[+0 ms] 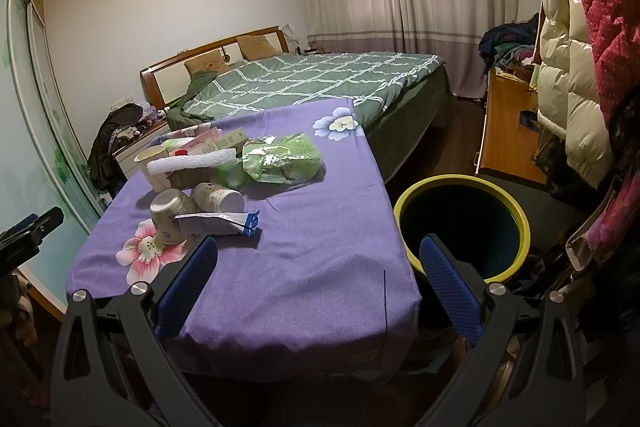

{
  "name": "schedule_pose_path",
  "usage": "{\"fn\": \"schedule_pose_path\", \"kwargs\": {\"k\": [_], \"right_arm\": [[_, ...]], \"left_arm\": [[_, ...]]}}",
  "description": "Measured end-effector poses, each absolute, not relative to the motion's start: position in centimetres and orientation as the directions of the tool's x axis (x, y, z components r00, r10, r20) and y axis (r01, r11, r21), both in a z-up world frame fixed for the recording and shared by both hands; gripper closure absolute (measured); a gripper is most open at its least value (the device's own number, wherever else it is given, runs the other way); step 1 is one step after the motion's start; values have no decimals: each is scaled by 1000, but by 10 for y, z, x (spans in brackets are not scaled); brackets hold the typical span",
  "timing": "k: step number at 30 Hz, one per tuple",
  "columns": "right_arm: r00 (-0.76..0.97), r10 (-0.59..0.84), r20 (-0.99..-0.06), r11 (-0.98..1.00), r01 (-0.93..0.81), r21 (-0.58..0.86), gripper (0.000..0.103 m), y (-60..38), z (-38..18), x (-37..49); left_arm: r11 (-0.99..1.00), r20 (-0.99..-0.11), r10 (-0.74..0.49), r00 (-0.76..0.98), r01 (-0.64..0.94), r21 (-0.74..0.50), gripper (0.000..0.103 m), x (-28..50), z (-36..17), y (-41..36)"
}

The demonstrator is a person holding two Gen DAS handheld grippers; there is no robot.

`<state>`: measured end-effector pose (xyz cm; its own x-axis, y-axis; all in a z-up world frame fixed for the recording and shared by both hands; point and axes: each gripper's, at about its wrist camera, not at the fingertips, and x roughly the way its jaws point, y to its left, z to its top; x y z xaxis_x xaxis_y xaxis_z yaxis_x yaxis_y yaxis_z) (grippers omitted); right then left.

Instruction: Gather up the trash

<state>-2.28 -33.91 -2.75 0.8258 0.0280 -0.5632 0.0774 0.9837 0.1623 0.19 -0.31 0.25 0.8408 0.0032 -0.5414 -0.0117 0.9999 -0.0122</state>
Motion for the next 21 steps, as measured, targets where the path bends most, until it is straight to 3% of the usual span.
{"fn": "schedule_pose_path", "kwargs": {"k": [21], "right_arm": [[822, 27, -569, 983, 82, 165, 6, -337, -31, -21]], "left_arm": [[1000, -552, 0, 834, -1, -2, 4, 6, -3, -12]]}}
